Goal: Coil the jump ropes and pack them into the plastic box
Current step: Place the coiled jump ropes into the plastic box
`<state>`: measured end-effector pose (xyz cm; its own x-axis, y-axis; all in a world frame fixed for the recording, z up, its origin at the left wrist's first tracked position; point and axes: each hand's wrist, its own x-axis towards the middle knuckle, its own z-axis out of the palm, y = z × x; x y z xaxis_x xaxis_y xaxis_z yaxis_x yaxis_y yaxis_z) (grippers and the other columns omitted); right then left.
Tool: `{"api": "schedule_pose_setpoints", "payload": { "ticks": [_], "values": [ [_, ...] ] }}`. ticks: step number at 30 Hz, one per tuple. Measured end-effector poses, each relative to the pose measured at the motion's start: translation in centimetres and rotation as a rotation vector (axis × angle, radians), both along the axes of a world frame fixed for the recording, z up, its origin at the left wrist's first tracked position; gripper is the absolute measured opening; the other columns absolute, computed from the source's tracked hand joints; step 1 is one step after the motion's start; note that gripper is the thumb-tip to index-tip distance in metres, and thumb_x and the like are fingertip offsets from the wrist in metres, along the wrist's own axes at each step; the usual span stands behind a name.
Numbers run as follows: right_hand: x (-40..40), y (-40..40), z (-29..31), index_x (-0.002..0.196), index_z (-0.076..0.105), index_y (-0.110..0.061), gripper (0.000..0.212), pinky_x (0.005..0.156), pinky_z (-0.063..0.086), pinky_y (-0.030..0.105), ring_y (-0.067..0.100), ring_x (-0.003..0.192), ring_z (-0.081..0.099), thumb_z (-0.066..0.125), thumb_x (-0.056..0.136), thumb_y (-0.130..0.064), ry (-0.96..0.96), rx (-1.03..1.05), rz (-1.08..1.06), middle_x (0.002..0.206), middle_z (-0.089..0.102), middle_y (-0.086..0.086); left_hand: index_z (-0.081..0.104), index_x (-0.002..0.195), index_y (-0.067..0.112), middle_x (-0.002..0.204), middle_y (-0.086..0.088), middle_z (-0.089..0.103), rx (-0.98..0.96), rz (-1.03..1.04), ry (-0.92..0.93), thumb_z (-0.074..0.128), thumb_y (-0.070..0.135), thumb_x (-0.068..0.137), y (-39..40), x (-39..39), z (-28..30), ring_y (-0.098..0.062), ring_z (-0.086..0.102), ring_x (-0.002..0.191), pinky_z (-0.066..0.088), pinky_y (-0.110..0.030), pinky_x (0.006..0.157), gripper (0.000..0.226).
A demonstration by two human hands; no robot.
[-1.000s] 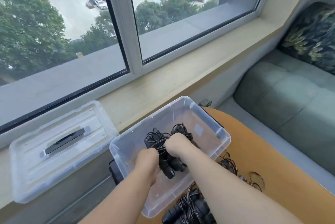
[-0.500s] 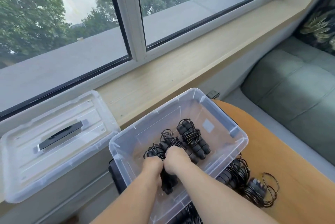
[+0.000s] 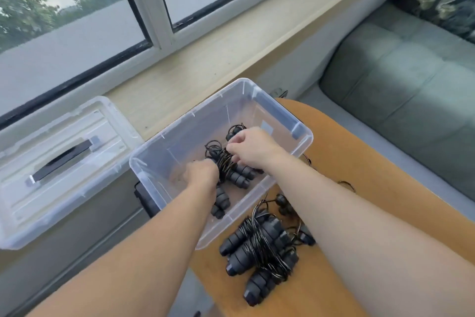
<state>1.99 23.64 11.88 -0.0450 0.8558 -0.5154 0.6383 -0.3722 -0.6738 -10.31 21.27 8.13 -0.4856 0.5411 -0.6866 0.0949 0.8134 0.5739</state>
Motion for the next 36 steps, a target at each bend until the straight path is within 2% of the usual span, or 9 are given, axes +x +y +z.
{"api": "schedule_pose_setpoints", "payload": {
  "ticks": [4,9,12,18,22,26,30,33,36],
  "values": [
    [5.5,-3.6,4.2,0.083,0.071,-0.014,0.016,0.070,0.059,0.030,0.011,0.060,0.064,0.059,0.093,-0.015,0.202,0.147,-0.310,0.072,0.072,0.004,0.056,0.128,0.018,0.132,-0.003,0.055,0.340,-0.275,0.214,0.046,0.017,0.098,-1.3,4.0,4.1,-0.021,0.053,0.117,0.035,-0.026,0.091,0.032],
    [10.2,-10.5,3.9,0.080,0.069,-0.009,0.017,0.056,0.051,0.023,0.010,0.056,0.059,0.059,0.093,-0.012,0.342,0.165,-0.688,0.069,0.065,0.002,0.065,0.103,0.024,0.086,0.016,0.063,0.761,-0.726,0.157,0.055,0.017,0.097,-7.3,9.1,7.2,0.003,0.057,0.081,0.042,-0.009,0.075,0.014],
    [10.5,-15.4,1.1,0.085,0.068,-0.008,0.013,0.053,0.047,0.025,0.015,0.058,0.056,0.058,0.092,-0.010,0.428,0.013,-0.870,0.068,0.062,0.003,0.067,0.102,0.025,0.076,0.016,0.059,0.622,-0.993,0.214,0.055,0.019,0.096,-11.3,9.9,5.7,-0.006,0.061,0.078,0.046,-0.019,0.071,0.015],
    [6.7,-21.2,-4.5,0.084,0.059,0.001,0.010,0.048,0.042,0.026,0.019,0.054,0.048,0.053,0.092,-0.001,0.538,-0.457,-0.960,0.067,0.053,0.011,0.047,0.139,0.017,0.141,-0.004,0.047,0.129,-1.070,0.436,0.050,0.031,0.098,-14.2,7.1,1.4,-0.022,0.047,0.127,0.040,-0.034,0.104,0.044],
    [4.9,-22.3,-6.0,0.105,0.059,0.003,0.014,0.060,0.053,0.028,0.022,0.070,0.055,0.051,0.094,0.000,0.551,-0.593,-0.976,0.081,0.058,0.015,0.047,0.136,0.008,0.134,-0.012,0.055,-0.113,-1.156,0.389,0.048,0.035,0.100,-14.5,6.0,0.5,-0.027,0.054,0.121,0.041,-0.026,0.090,0.045],
    [3.8,-21.5,-6.2,0.112,0.056,0.004,0.020,0.073,0.055,0.034,0.032,0.095,0.063,0.046,0.096,0.005,0.689,-0.597,-1.055,0.108,0.061,0.024,0.044,0.139,0.010,0.134,-0.009,0.057,-0.134,-1.196,0.362,0.051,0.037,0.100,-14.5,5.4,0.2,-0.026,0.053,0.122,0.041,-0.027,0.093,0.048],
    [3.8,-21.6,-5.9,0.113,0.057,0.004,0.019,0.073,0.054,0.036,0.033,0.105,0.062,0.051,0.094,0.005,0.678,-0.606,-1.048,0.112,0.062,0.025,0.043,0.138,0.010,0.131,-0.008,0.057,-0.126,-1.211,0.359,0.053,0.038,0.099,-14.7,5.3,1.0,-0.024,0.054,0.117,0.042,-0.029,0.089,0.049],
    [4.8,-22.3,-4.4,0.114,0.060,0.001,0.020,0.072,0.054,0.036,0.031,0.100,0.063,0.054,0.094,0.000,0.683,-0.537,-1.021,0.108,0.065,0.023,0.046,0.135,0.013,0.114,-0.002,0.058,-0.078,-1.186,0.312,0.054,0.041,0.098,-15.1,5.9,3.0,-0.018,0.053,0.098,0.044,-0.026,0.081,0.047],
    [6.4,-22.3,-2.0,0.116,0.057,-0.003,0.026,0.070,0.052,0.039,0.028,0.087,0.062,0.055,0.091,-0.001,0.623,-0.331,-1.018,0.100,0.065,0.018,0.048,0.131,0.016,0.112,0.000,0.058,0.025,-1.151,0.227,0.055,0.042,0.097,-15.2,7.3,5.9,-0.017,0.055,0.099,0.047,-0.027,0.085,0.043]
  ]
}}
